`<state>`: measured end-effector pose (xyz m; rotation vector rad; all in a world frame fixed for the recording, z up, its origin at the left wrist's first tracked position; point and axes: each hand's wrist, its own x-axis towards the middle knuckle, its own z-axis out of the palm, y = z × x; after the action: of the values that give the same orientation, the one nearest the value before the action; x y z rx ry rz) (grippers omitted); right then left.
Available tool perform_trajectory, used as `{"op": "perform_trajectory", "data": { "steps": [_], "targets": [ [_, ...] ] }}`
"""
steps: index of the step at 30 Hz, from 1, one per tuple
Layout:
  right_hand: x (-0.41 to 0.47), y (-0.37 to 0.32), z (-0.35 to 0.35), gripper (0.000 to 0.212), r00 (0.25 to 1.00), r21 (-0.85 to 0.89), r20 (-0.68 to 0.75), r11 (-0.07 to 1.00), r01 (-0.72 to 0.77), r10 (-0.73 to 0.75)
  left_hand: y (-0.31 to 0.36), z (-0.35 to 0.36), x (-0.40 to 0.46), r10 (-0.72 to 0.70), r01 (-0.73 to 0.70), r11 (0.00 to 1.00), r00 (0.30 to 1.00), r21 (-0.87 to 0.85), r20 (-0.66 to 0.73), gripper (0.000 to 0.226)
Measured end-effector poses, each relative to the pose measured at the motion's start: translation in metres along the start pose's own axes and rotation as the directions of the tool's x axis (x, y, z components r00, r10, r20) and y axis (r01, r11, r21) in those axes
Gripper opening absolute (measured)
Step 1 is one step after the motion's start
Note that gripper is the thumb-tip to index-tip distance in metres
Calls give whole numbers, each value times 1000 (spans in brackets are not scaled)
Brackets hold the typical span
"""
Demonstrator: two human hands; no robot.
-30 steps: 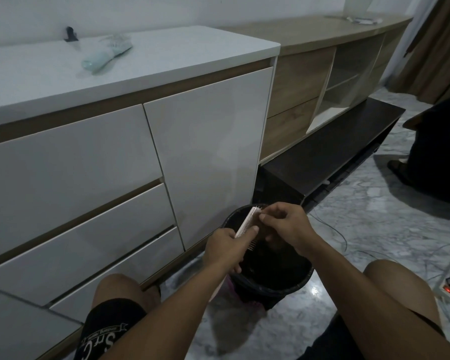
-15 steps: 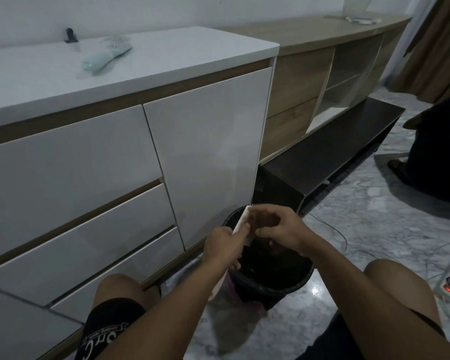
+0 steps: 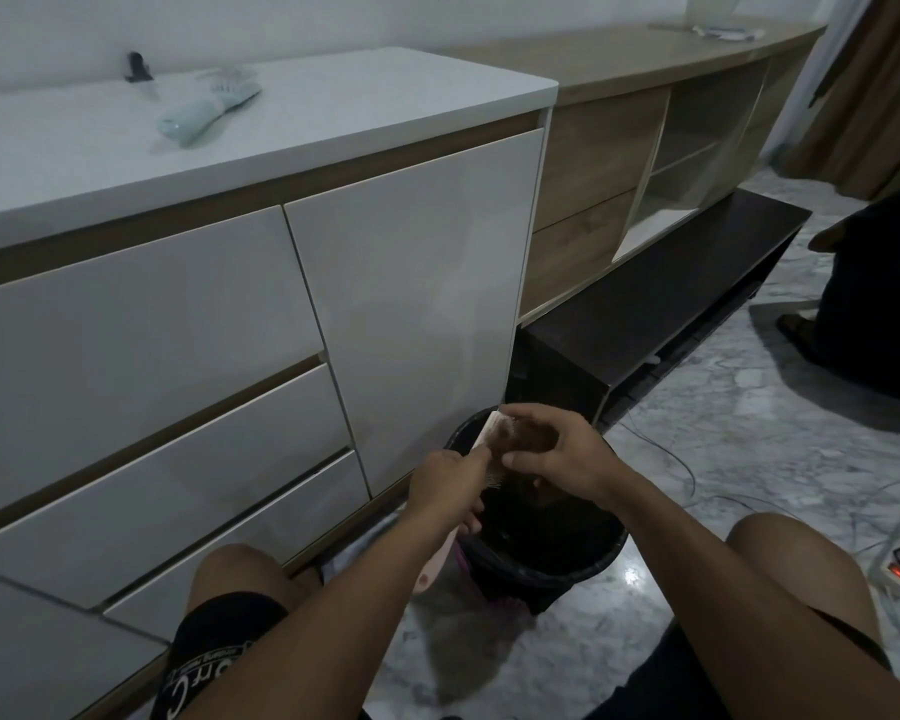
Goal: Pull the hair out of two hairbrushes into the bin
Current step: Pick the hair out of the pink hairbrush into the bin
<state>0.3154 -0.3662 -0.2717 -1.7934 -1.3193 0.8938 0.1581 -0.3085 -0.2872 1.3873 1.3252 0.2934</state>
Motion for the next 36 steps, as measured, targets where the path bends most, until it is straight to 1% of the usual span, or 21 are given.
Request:
{"op": "perform_trajectory", "data": {
  "steps": [1,3,4,7,10,11,12,13,16,17,19,21,23,25,28,30,32,36],
  "targets": [
    [1,1,2,42,1000,-48,-6,999,18,-18,1,0,0,-22,23,999,1000,-24,13,40],
    [3,3,5,28,997,-81,-65,996,32,-37,2,1,0,-39,41,998,999,-49,34,37],
    [4,5,6,23,994,-68,-105,997,23,-30,2,2,0,-35,36,998,999,-45,38,35],
    [8,8,3,19,972,16,-230,999,-51,53,1,2,3,-27,27,999,1000,-44,4,34],
    [13,11,-5,16,908,96,-390,988,-123,151,-3,0,7,-38,36,996,999,-76,-27,37],
    [14,13,-7,17,890,113,-420,983,-144,179,-4,0,9,-41,39,995,999,-87,-22,39],
    [14,13,-9,17,886,120,-421,980,-159,195,-5,0,10,-46,44,995,999,-93,-14,40],
    [14,12,-9,17,898,121,-395,980,-157,193,-5,0,10,-52,51,994,999,-96,-7,41],
    [6,9,0,21,971,118,-218,990,-75,100,-4,3,11,-70,73,992,997,-99,28,42],
    [3,10,5,23,984,117,-165,992,-43,62,-3,4,11,-69,74,992,997,-106,45,40],
    [-1,14,14,24,992,87,-122,996,-8,19,-2,7,10,-69,78,988,995,-130,77,37],
    [0,20,17,22,991,33,-130,999,-13,17,-4,8,11,-90,104,986,991,-132,103,39],
    [4,26,14,20,986,-17,-157,999,-50,47,-9,9,14,-107,121,987,987,-110,119,42],
    [10,30,7,18,971,-35,-222,994,-101,91,-13,8,19,-114,124,988,988,-92,108,43],
    [20,38,-4,16,903,69,-379,980,-189,201,-16,7,26,-112,119,989,991,-86,77,43],
    [26,40,-9,17,859,149,-428,959,-239,281,-16,7,31,-112,116,990,992,-78,59,42],
    [30,42,-11,17,841,194,-428,943,-271,330,-16,7,35,-109,111,992,993,-56,50,41],
    [37,48,-7,20,845,191,-393,931,-310,362,-19,11,40,-107,108,994,993,-34,48,40]
  ]
}}
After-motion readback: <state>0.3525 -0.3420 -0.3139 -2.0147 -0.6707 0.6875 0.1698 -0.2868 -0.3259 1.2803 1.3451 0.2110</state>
